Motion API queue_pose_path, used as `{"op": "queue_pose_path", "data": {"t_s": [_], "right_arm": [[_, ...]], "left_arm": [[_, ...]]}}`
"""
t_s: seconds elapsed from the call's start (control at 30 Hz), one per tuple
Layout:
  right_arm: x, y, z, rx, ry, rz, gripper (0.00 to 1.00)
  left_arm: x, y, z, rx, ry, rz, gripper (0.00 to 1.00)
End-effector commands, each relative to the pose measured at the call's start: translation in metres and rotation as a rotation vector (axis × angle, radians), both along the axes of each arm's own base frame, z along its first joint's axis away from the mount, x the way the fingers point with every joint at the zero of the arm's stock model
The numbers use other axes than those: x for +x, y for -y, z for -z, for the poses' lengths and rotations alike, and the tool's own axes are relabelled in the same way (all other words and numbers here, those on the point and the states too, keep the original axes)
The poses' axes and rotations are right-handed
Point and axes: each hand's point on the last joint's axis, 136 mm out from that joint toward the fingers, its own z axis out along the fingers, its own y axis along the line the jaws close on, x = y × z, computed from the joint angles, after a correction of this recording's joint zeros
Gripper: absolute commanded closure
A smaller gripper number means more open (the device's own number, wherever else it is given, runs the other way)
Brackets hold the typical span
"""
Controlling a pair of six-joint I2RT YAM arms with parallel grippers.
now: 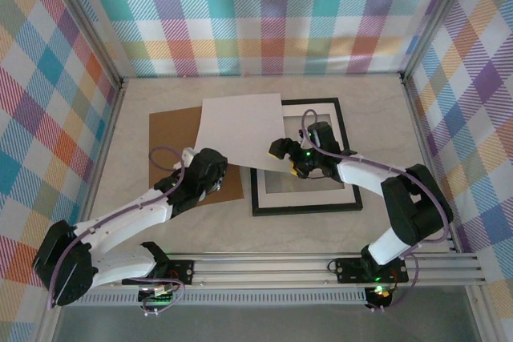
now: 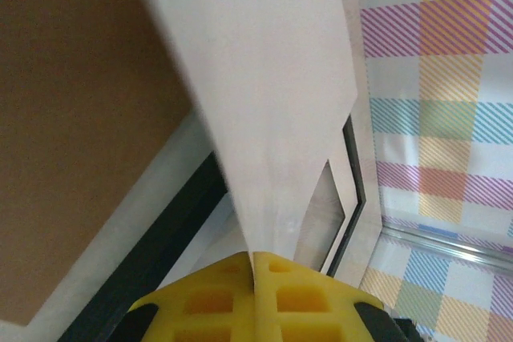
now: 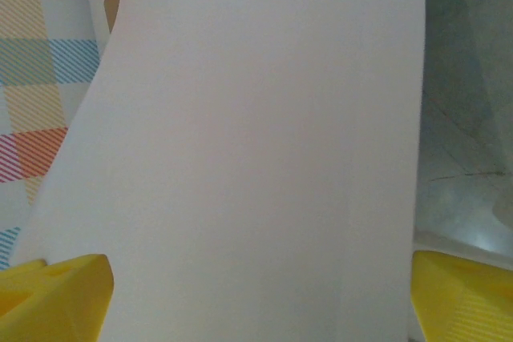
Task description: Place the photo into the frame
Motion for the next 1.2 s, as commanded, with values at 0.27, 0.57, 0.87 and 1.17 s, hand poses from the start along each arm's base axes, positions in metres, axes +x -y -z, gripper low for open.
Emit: {"op": "queue_pose_path", "data": {"t_s": [0.27, 0.57, 0.87, 1.17], "right_arm": [[0.023, -0.027, -0.027, 0.129, 0.042, -0.043, 0.5], [0.023, -0.034, -0.022, 0.142, 0.024, -0.079, 0.88], [0.025, -0.03, -0.027, 0.038, 0.062, -0.15, 1.0], [0.024, 0.03, -0.04, -0.205, 0.146, -0.156, 1.0]], "left_arm": [[-0.036, -0.033, 0.03, -0.018, -0.084, -0.044, 1.0], [-0.053, -0.041, 0.05, -0.038, -0.118, -0.027, 0.9], [-0.058, -0.059, 0.051, 0.062, -0.157, 0.003, 0.0], [-0.044, -0.094, 0.06, 0.147, -0.205, 0.007, 0.0]]}}
